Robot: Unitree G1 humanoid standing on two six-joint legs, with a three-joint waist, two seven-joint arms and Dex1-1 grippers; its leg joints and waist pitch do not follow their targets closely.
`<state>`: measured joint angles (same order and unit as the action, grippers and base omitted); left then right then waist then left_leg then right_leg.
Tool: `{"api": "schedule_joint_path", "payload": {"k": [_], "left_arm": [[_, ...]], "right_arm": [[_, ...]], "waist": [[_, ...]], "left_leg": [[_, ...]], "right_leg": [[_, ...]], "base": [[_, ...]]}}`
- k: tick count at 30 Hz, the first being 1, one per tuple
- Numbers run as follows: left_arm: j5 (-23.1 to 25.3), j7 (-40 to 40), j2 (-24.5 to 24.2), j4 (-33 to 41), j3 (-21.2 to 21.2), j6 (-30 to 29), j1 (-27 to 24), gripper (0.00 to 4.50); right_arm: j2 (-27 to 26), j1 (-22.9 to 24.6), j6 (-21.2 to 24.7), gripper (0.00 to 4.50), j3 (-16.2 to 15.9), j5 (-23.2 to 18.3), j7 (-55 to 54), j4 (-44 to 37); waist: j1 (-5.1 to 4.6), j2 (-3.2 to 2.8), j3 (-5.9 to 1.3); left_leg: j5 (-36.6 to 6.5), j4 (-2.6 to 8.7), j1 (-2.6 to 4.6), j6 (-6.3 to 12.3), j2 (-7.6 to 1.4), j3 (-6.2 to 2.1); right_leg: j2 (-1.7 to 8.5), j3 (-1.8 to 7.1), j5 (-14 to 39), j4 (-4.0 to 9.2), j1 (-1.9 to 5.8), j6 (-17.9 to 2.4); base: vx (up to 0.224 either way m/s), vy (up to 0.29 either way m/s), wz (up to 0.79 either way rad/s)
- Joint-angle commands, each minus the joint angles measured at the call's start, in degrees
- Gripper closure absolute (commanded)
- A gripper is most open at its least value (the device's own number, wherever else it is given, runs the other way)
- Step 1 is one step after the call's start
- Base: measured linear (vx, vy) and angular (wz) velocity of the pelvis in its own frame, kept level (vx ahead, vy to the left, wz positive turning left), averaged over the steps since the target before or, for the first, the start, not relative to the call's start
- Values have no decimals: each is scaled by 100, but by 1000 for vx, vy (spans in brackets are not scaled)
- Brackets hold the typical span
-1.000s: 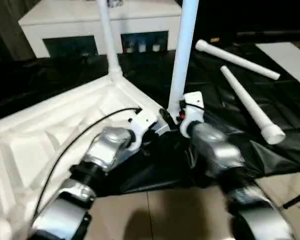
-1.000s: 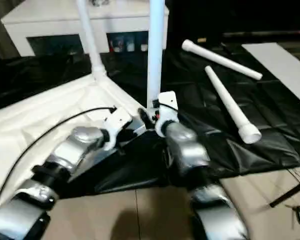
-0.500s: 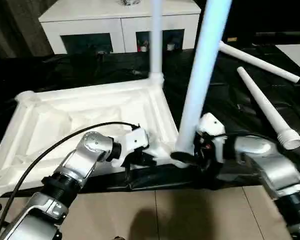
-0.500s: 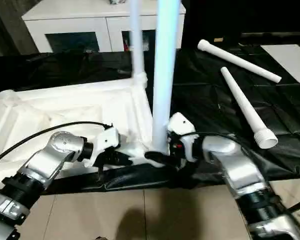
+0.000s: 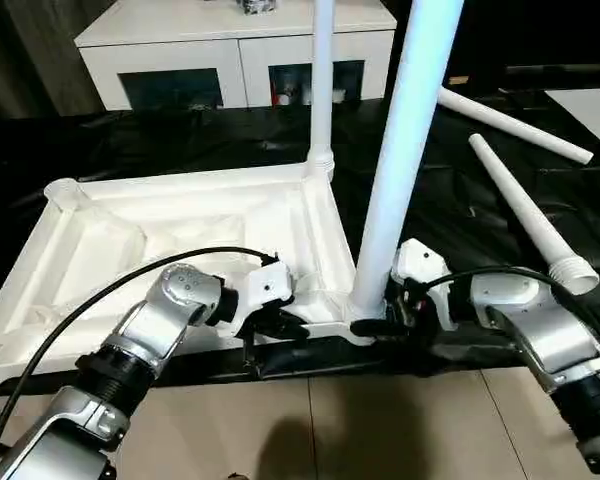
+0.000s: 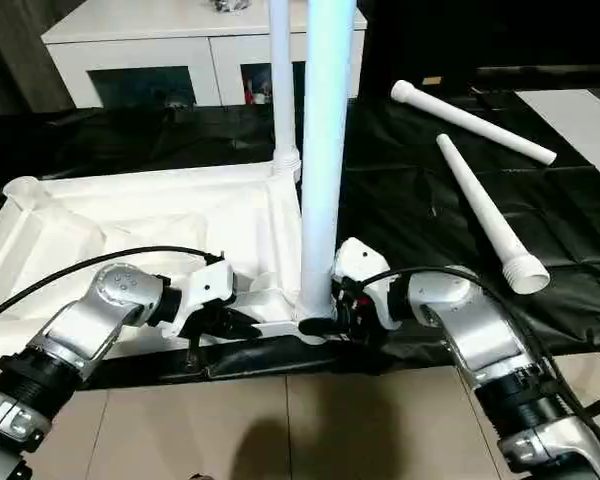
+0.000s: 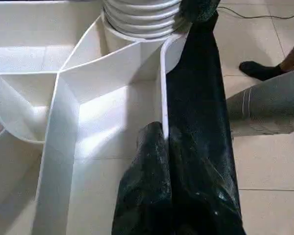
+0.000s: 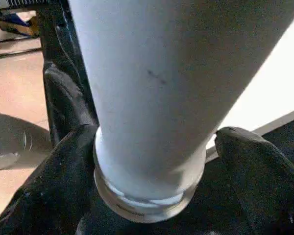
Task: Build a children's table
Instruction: Rotate leg to tighten
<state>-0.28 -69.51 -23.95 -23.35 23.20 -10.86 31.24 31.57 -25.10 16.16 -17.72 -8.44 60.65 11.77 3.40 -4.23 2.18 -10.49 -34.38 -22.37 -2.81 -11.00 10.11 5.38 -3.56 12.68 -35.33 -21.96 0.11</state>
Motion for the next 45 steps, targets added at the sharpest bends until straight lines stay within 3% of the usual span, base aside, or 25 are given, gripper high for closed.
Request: {"api": "schedule_joint_path", "payload": {"k": [1, 8, 10, 17, 26, 27, 28, 30, 32, 35, 39, 41, 43, 45], "left_arm": [[-46, -163, 40, 273, 58, 118, 15, 450], [-38, -180, 10, 275, 71, 138, -15, 450], [-41, -204, 2, 277, 87, 150, -25, 450], [-25, -75, 57, 257, 78, 59, -67, 450], [185, 1524, 772, -473, -328, -266, 174, 450], [282, 2309, 1113, -822, -505, -456, 351, 450], [282, 2309, 1113, -822, -505, -456, 351, 450], [358, 3038, 1464, -1139, -691, -662, 517, 450], [401, 3310, 1600, -1276, -746, -697, 584, 450], [480, 3882, 1878, -1598, -859, -688, 728, 450], [543, 4091, 2004, -1843, -832, -547, 813, 450], [555, 3927, 1949, -1805, -776, -461, 806, 450], [552, 3830, 1922, -1775, -766, -446, 794, 450], [548, 3724, 1877, -1712, -754, -453, 762, 450]], "right_arm": [[-57, -144, -52, 78, -11, 18, 1, 29], [-164, -126, -135, 125, -7, -35, 160, 172], [-197, -90, -145, 162, 17, -95, 212, 183], [-460, 53, -110, 175, 229, -218, -34, 347], [-1620, 47, 234, 178, 896, 40, -2475, 1099], [-2085, -41, 364, 178, 1189, 247, -3670, 1453], [-2085, -41, 364, 178, 1189, 247, -3670, 1453], [-2499, -166, 410, 178, 1414, 401, -4737, 1848], [-2643, -237, 362, 178, 1454, 450, -5071, 2030], [-2906, -466, 61, 178, 1413, 687, -5723, 2455], [-3203, -855, -341, 178, 1468, 713, -5922, 2938], [-3312, -911, -589, 178, 1658, 401, -5440, 2955], [-3278, -921, -725, 122, 1620, 418, -5354, 2928], [-3216, -911, -776, 108, 1567, 425, -5221, 2857]], "waist": [[-8, 82, -373], [-16, 68, -380], [-13, 63, -383], [-13, 59, -390], [-161, 67, -342], [-177, 66, -336], [-194, 57, -333], [-199, 61, -327], [-187, 55, -313], [-197, 32, -312], [-202, 33, -319], [-197, 37, -347], [-185, 62, -343], [-176, 48, -344]], "left_leg": [[-552, 349, 120, 561, -203, -46], [-580, 338, 114, 560, -197, -47], [-554, 334, 114, 566, -197, -47], [-512, 323, 112, 604, -192, -42], [-1018, 398, 126, 129, -164, -59], [-1060, 399, 122, 115, -161, -53], [-1056, 401, 142, 59, -149, -44], [-1156, 414, 149, -25, -140, -54], [-1365, 429, 168, -92, -137, -59], [-1489, 447, 162, -121, -138, -69], [-1548, 467, 139, -65, -137, -88], [-1405, 460, 128, 27, -142, -86], [-1196, 448, 110, 162, -142, -69], [-1179, 444, 111, 213, -140, -64]], "right_leg": [[261, 202, -380, 300, 258, -1606], [260, 200, -404, 292, 265, -1638], [259, 198, -429, 289, 267, -1638], [258, 198, -503, 281, 261, -1666], [259, 210, 351, 373, 264, -1502], [258, 219, 419, 382, 249, -1466], [252, 227, 473, 399, 215, -1463], [257, 224, 703, 419, 217, -1396], [261, 225, 1039, 465, 197, -1278], [258, 230, 1133, 492, 184, -1175], [264, 227, 1074, 499, 199, -1120], [267, 222, 835, 483, 220, -1139], [263, 220, 556, 471, 223, -1222], [272, 216, 561, 466, 224, -1261]], "base": [[0, 0, 0], [0, 0, 0], [0, 0, 0], [0, 0, 0], [0, 0, 0], [0, 0, 0], [0, 0, 0], [0, 0, 0], [0, 0, 0], [0, 0, 0], [0, 0, 0], [0, 0, 0], [0, 0, 0], [0, 0, 0]]}}
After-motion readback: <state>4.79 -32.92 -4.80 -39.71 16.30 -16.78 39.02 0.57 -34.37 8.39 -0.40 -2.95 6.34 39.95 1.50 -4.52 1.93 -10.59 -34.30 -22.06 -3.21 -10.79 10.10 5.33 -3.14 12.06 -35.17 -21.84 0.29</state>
